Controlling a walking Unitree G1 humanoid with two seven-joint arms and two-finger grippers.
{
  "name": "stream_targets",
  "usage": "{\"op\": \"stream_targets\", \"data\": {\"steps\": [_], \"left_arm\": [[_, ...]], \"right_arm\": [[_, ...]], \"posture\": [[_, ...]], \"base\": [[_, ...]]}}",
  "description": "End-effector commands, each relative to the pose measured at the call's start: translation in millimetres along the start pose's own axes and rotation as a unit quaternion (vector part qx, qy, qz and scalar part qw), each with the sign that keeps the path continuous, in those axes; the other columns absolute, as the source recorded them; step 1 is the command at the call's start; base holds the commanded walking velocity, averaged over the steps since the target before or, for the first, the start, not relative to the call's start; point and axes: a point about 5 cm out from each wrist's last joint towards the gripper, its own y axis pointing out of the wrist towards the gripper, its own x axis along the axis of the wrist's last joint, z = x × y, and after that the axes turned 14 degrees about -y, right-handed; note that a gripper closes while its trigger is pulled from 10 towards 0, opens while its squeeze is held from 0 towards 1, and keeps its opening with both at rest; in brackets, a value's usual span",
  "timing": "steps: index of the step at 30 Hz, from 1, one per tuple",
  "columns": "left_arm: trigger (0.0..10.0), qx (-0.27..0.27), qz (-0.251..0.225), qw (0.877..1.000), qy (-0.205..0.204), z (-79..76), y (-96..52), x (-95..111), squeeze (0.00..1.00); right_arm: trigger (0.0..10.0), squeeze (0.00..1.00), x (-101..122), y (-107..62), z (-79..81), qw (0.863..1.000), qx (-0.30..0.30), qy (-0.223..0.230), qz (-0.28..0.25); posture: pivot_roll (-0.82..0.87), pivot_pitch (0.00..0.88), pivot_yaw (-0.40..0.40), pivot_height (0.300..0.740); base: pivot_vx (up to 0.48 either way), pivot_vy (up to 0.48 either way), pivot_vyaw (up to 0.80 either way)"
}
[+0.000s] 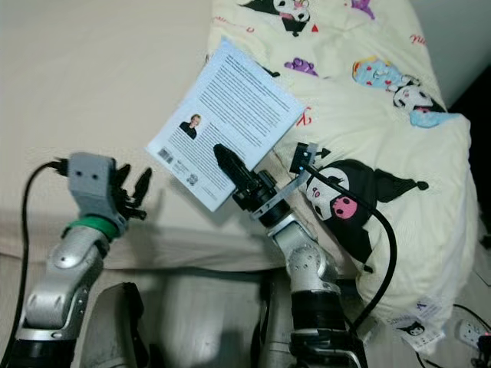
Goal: Clean up the room
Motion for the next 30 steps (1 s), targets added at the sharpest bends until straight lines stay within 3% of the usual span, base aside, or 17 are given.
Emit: {"op": "stream_targets", "data": {"steps": [1,9,16,30], "left_arm": [[10.0,0.018,-0.006,1.000,-0.019,5.6,-2.1,4.0,0.00],[10.0,0.027,-0.047,0.996,-0.069,7.4,3.3,23.8,0.00],[10.0,0.008,-0.089,0.992,-0.085,-4.0,7.7,48.4,0.00],[10.0,-0.003,-0.084,0.993,-0.088,-9.0,9.8,50.9,0.00]], "right_arm": [[10.0,0.00,8.4,-3.6,1.0,1.000,-0.021,-0.006,-0.016],[10.0,0.00,11.5,-12.4,-5.5,0.998,-0.055,-0.030,-0.019],[10.0,0.00,18.4,-9.6,1.0,0.999,-0.038,-0.005,-0.026],[10.0,0.00,19.0,-7.5,3.9,0.999,-0.039,0.018,-0.030]], "posture": [[-0.03,0.126,0.009,0.440],[-0.04,0.109,-0.002,0.440],[-0.03,0.088,-0.019,0.461],[-0.03,0.079,-0.012,0.502]], "base": [[0.000,0.000,0.00],[0.000,0.000,0.00],[0.000,0.000,-0.44],[0.000,0.000,-0.45]]}}
